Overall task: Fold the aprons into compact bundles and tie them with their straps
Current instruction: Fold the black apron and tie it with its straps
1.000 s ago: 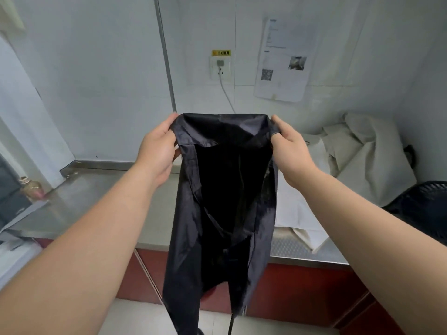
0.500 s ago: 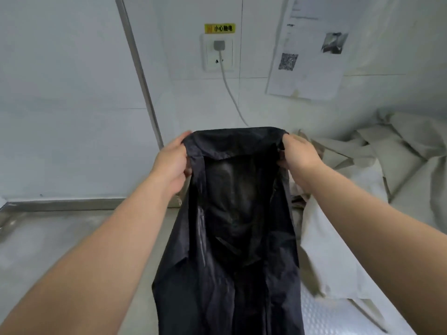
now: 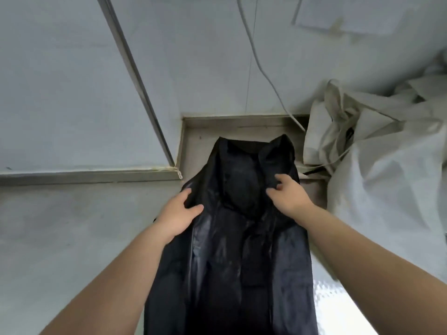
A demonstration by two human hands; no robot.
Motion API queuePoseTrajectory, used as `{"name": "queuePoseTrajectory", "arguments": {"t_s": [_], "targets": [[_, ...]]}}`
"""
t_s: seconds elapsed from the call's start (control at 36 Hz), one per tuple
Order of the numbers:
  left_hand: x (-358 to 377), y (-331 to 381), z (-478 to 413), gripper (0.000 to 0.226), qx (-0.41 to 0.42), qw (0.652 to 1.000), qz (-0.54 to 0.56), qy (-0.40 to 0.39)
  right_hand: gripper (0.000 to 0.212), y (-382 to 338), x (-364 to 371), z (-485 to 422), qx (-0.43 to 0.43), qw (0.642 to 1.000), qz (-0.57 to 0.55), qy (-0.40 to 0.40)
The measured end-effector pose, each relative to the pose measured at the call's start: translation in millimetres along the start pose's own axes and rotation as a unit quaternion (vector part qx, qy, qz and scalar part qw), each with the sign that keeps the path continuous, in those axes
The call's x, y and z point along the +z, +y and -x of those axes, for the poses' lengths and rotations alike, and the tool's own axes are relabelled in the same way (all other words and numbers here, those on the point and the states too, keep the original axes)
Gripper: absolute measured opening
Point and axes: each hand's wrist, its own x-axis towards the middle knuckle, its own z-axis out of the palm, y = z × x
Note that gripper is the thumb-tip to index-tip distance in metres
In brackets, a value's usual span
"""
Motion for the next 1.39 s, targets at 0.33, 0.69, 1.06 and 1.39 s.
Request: {"name": "queuePoseTrajectory", "arguments": {"t_s": [0.33, 0.69, 1.06, 1.39], "targets": [[62.0, -67.0, 45.7, 0.089, -0.029, 0.943, -0.327, 0.050, 0.102, 89.6, 59.1, 62.3, -0.068, 0.959, 0.271, -0.049], [53.5, -50.0, -5.1, 0.106, -0.079, 0.928, -0.360, 0.047, 0.087, 78.4, 35.7, -6.3, -0.087, 0.942, 0.317, -0.073], [41.5, -41.2, 5.4, 0.070, 0.056, 0.921, -0.331, 0.200, 0.067, 74.5, 26.9, 10.8, -0.057, 0.958, 0.279, 0.041], [96.2, -71.9, 104.5, 0.055, 0.055, 0.921, -0.377, 0.085, 0.073, 112.3, 59.5, 101.1, -0.145, 0.913, 0.356, -0.136]]}}
